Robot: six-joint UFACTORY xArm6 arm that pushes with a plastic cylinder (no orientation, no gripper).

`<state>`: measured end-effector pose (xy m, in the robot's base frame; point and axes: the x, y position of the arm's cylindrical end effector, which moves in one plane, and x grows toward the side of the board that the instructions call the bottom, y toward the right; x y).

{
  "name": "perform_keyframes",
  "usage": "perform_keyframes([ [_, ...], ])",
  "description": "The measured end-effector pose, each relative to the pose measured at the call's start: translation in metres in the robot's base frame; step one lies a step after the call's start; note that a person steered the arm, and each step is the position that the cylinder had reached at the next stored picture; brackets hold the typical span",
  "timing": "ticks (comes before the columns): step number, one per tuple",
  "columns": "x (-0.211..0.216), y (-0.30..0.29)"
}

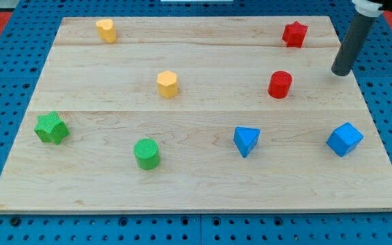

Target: Point at the blue cube

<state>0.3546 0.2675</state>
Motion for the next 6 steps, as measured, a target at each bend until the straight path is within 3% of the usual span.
perform_keyframes([
  [2, 0.027, 0.045],
  [6, 0.172, -0.010],
])
